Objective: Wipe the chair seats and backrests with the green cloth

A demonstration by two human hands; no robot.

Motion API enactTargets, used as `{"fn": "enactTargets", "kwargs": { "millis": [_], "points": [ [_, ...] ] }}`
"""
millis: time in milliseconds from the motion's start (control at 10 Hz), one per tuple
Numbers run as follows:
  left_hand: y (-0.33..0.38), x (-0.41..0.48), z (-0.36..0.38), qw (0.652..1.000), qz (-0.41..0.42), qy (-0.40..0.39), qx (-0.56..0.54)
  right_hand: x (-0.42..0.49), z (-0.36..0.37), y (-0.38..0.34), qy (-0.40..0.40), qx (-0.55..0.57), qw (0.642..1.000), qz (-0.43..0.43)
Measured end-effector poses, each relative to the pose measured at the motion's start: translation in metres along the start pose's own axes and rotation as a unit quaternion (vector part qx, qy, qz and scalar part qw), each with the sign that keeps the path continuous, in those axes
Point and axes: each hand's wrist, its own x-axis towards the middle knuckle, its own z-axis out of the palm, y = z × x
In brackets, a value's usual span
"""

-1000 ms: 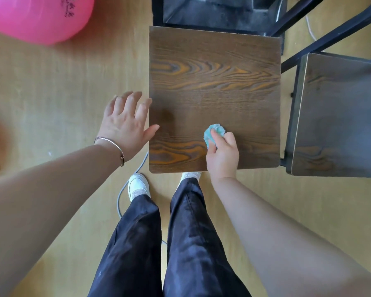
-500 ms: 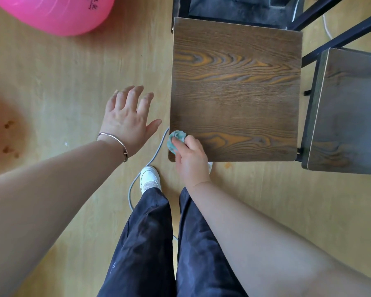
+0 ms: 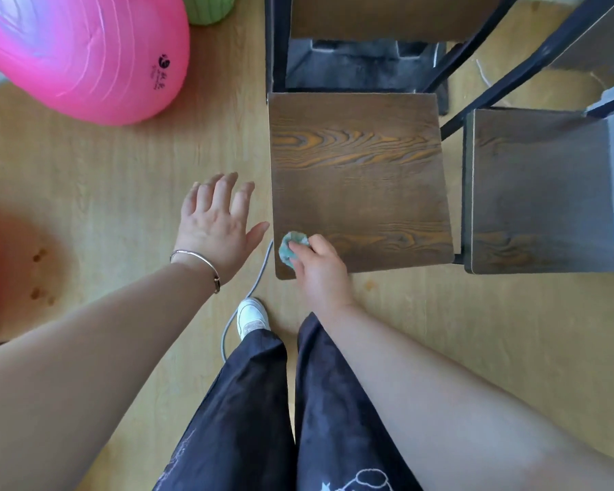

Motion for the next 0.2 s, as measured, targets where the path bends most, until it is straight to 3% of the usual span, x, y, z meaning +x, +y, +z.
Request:
{"fn": "enactTargets", "kwargs": {
  "millis": [200],
  "points": [
    [0.029,-0.001,-0.101,1.0,-0.002,0.015,0.0,0.008,-0.134,-0.021,0.096,0.006,0.992,0.077]
  ]
}}
